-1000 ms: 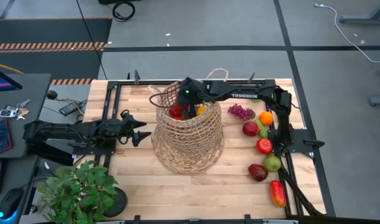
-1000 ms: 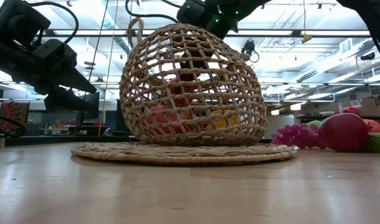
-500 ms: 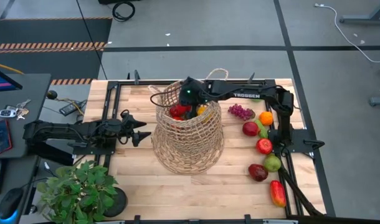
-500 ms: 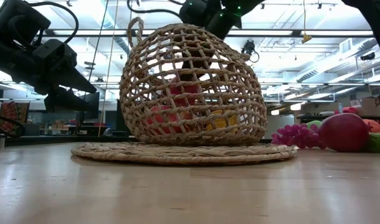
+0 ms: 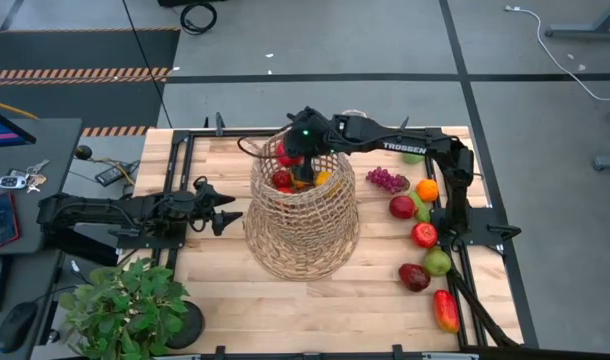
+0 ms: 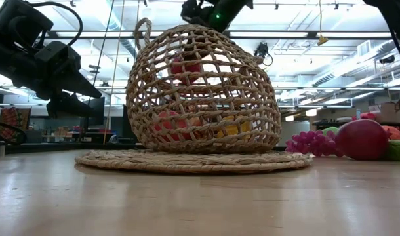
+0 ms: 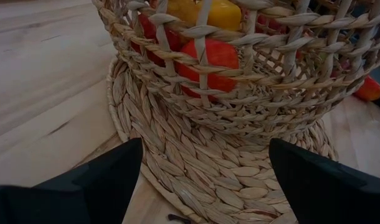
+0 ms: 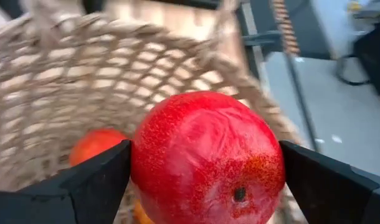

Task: Build produce basket
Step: Put the red apple into the brown basket

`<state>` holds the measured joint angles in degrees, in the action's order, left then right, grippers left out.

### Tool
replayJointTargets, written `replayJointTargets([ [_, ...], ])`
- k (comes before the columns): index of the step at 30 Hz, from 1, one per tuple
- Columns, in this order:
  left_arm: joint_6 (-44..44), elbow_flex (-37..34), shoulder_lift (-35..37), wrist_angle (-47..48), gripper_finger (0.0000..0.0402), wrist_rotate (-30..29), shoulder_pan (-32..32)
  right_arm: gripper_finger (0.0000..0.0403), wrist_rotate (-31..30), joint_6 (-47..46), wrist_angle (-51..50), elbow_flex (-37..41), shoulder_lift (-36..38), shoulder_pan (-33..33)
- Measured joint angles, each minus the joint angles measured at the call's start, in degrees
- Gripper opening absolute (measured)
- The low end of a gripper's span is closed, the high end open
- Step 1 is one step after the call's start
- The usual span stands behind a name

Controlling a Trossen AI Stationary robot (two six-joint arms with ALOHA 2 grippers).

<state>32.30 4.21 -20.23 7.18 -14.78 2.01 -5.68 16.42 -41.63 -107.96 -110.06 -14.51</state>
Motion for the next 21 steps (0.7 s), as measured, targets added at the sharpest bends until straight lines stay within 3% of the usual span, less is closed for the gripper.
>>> replayJointTargets([
  [3,0.0,0.0,0.0,0.0,0.0357,0.0,0.0,0.04,-5.7,0.8,-0.2,0.0,-0.1,0.2],
  [8,0.0,0.0,0.0,0.0,0.0357,0.0,0.0,0.04,-6.1,0.4,-2.2,0.0,-0.1,0.1],
  [10,0.0,0.0,0.0,0.0,0.0357,0.0,0.0,0.04,-2.9,-1.0,-4.0,0.0,-0.1,0.1],
  [17,0.0,0.0,0.0,0.0,0.0357,0.0,0.0,0.0395,21.1,-13.2,-3.9,0.2,-3.8,-4.4],
  [21,0.0,0.0,0.0,0.0,0.0357,0.0,0.0,0.0393,21.5,-16.2,-3.7,0.0,-4.3,-6.7],
])
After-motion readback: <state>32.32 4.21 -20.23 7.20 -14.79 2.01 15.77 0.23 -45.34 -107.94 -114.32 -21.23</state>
